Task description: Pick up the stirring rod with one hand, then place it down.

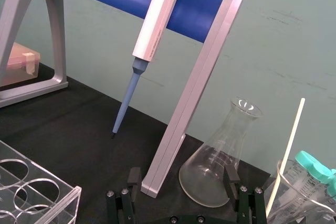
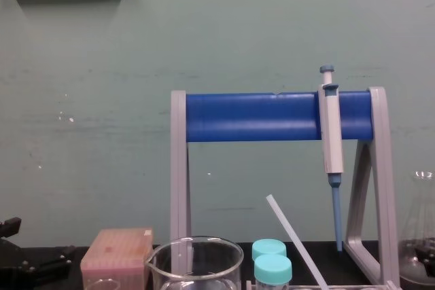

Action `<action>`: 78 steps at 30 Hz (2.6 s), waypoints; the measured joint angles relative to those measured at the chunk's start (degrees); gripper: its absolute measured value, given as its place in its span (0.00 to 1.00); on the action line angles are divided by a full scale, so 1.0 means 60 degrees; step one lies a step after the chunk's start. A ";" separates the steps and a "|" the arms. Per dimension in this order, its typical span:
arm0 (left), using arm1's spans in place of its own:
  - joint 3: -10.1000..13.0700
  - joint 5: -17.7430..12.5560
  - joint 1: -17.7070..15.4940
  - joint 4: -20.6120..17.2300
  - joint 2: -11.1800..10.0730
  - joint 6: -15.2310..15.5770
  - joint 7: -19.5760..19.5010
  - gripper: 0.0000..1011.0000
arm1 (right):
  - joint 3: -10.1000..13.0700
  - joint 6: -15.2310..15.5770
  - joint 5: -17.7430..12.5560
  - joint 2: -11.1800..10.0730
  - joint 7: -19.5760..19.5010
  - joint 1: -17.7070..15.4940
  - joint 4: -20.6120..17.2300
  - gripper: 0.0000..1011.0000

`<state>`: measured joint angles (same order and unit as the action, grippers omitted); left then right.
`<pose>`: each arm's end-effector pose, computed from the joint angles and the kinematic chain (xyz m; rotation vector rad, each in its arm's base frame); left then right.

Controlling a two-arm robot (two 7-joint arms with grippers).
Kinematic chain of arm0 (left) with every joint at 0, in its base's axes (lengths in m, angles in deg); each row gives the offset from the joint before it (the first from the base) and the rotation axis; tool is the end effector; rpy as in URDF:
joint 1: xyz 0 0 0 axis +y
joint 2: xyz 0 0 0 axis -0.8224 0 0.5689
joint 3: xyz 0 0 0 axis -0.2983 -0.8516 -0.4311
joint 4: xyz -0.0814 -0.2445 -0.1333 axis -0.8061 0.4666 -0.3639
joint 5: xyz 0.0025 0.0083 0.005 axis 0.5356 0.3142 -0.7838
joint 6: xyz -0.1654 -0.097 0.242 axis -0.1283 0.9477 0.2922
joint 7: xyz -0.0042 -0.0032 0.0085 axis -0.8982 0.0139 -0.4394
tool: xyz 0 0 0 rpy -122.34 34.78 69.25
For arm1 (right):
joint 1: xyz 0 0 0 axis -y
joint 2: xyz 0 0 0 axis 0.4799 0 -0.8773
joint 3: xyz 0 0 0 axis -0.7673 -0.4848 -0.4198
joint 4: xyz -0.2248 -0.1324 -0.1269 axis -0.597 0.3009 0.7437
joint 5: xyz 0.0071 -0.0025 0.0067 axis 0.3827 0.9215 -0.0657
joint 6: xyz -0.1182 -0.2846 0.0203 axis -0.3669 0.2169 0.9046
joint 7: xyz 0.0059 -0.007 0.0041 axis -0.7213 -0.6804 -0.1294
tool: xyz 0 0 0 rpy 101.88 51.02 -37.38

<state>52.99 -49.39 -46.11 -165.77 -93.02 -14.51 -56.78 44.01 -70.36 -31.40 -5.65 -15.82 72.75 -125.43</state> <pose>0.3581 0.0826 -0.3022 0.3043 -0.2848 1.2480 0.3581 -0.0827 -0.3024 -0.3045 -0.2849 -1.2479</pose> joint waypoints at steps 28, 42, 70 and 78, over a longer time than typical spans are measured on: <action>0.0000 0.0000 0.0000 0.0000 -0.0001 0.0000 0.0000 0.99 | 0.0000 0.0001 0.0001 0.0000 0.0000 -0.0001 0.0000 0.99; 0.0000 -0.0001 0.0000 0.0000 -0.0001 0.0000 0.0000 0.99 | 0.0000 0.0000 0.0000 0.0000 0.0000 0.0000 0.0000 0.99; -0.0001 0.0000 0.0000 0.0000 -0.0001 0.0000 0.0000 0.99 | 0.0718 0.1519 -0.2898 0.0461 0.3482 0.0768 -0.0931 0.99; 0.0000 0.0000 0.0000 0.0000 -0.0001 0.0000 0.0000 0.99 | 0.0211 0.2957 -0.3350 0.0707 0.4612 0.1368 -0.0986 0.99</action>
<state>52.99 -49.39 -46.11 -165.77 -93.03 -14.51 -56.78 45.28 -52.62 -51.50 -1.40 11.86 80.96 -131.35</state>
